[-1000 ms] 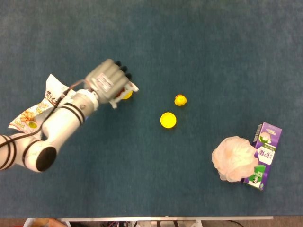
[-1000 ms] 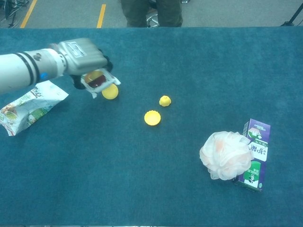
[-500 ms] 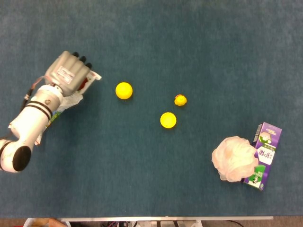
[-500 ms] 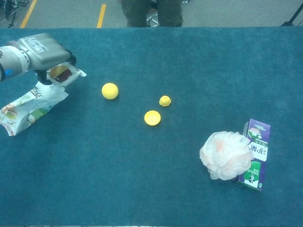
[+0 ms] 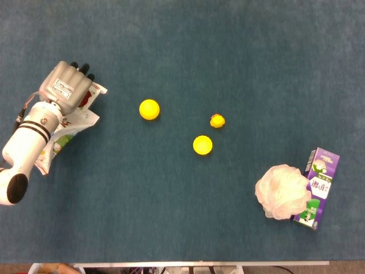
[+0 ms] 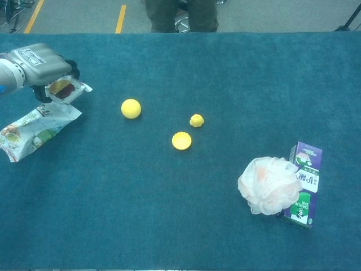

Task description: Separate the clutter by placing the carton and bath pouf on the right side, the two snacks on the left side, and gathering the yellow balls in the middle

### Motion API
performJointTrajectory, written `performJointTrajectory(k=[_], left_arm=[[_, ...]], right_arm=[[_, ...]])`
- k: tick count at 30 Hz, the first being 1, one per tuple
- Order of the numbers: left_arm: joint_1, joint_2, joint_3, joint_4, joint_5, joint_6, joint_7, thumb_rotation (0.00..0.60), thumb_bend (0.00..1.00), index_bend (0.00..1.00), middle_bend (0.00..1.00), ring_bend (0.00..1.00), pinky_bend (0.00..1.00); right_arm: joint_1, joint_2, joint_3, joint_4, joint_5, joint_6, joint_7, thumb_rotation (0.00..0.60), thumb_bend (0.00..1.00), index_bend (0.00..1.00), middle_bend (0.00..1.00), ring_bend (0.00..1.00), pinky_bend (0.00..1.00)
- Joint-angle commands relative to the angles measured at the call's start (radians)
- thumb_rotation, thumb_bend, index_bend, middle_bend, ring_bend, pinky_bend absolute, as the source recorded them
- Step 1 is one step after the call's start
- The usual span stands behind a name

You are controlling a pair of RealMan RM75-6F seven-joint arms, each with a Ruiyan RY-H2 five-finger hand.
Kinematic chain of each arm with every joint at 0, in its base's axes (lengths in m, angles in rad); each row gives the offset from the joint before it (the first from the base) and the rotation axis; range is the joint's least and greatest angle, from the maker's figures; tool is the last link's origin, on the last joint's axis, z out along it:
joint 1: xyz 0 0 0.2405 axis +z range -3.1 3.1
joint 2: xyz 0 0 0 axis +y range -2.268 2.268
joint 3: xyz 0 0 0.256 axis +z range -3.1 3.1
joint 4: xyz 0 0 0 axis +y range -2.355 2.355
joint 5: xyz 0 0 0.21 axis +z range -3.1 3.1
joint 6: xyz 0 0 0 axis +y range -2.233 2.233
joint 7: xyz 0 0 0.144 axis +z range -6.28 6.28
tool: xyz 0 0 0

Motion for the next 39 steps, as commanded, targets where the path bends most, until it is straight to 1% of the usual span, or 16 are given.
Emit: performJointTrajectory(k=[1, 13, 18, 22, 23, 26, 28, 30, 32, 35, 39], left_arm=[[0.004, 0.002, -0.003, -0.001, -0.009, -0.001, 0.009, 0.600, 0.20, 0.19, 0.14, 0.23, 0.53], [0.016, 0.005, -0.025, -0.002, -0.025, -0.006, 0.030, 0.600, 0.20, 0.06, 0.11, 0.23, 0.54], [0.014, 0.024, -0.057, -0.032, -0.002, 0.020, 0.022, 0.600, 0.20, 0.03, 0.10, 0.23, 0.54], [0.007, 0.048, -0.109, -0.104, 0.056, 0.054, -0.009, 0.600, 0.20, 0.05, 0.10, 0.23, 0.54], [0.007, 0.052, -0.130, -0.130, 0.074, 0.064, -0.031, 0.600, 0.20, 0.06, 0.10, 0.23, 0.54], [0.010, 0.057, -0.173, -0.192, 0.127, 0.078, -0.088, 0.600, 0.20, 0.12, 0.12, 0.23, 0.54], [0.015, 0.055, -0.190, -0.224, 0.158, 0.080, -0.120, 0.600, 0.20, 0.15, 0.13, 0.23, 0.54], [0.021, 0.051, -0.196, -0.253, 0.186, 0.077, -0.139, 0.600, 0.20, 0.18, 0.14, 0.23, 0.54], [0.027, 0.040, -0.193, -0.268, 0.214, 0.075, -0.145, 0.600, 0.20, 0.19, 0.14, 0.23, 0.54], [0.041, 0.017, -0.187, -0.262, 0.247, 0.076, -0.155, 0.600, 0.20, 0.19, 0.14, 0.23, 0.54], [0.057, -0.003, -0.173, -0.235, 0.258, 0.052, -0.179, 0.600, 0.20, 0.19, 0.15, 0.23, 0.54]], right_arm=[[-0.002, 0.000, -0.001, 0.001, -0.001, 0.001, 0.002, 0.600, 0.00, 0.11, 0.25, 0.22, 0.31], [0.002, 0.000, 0.001, -0.004, -0.006, 0.005, 0.002, 0.600, 0.00, 0.11, 0.25, 0.22, 0.31], [0.006, 0.010, 0.008, -0.028, -0.019, 0.029, 0.008, 0.600, 0.00, 0.11, 0.25, 0.22, 0.31], [0.015, 0.030, 0.019, -0.068, -0.034, 0.058, -0.005, 0.600, 0.00, 0.11, 0.25, 0.22, 0.31], [0.018, 0.036, 0.024, -0.081, -0.036, 0.066, -0.013, 0.600, 0.00, 0.11, 0.25, 0.22, 0.31], [0.030, 0.055, 0.037, -0.122, -0.044, 0.085, -0.034, 0.600, 0.00, 0.11, 0.25, 0.22, 0.31], [0.035, 0.068, 0.042, -0.150, -0.051, 0.096, -0.048, 0.600, 0.00, 0.11, 0.25, 0.22, 0.31], [0.041, 0.084, 0.046, -0.190, -0.066, 0.114, -0.069, 0.600, 0.00, 0.11, 0.25, 0.22, 0.31], [0.043, 0.100, 0.047, -0.229, -0.077, 0.128, -0.091, 0.600, 0.00, 0.11, 0.25, 0.22, 0.31], [0.046, 0.125, 0.043, -0.291, -0.100, 0.147, -0.125, 0.600, 0.00, 0.11, 0.25, 0.22, 0.31], [0.046, 0.155, 0.038, -0.365, -0.124, 0.169, -0.171, 0.600, 0.00, 0.11, 0.25, 0.22, 0.31]])
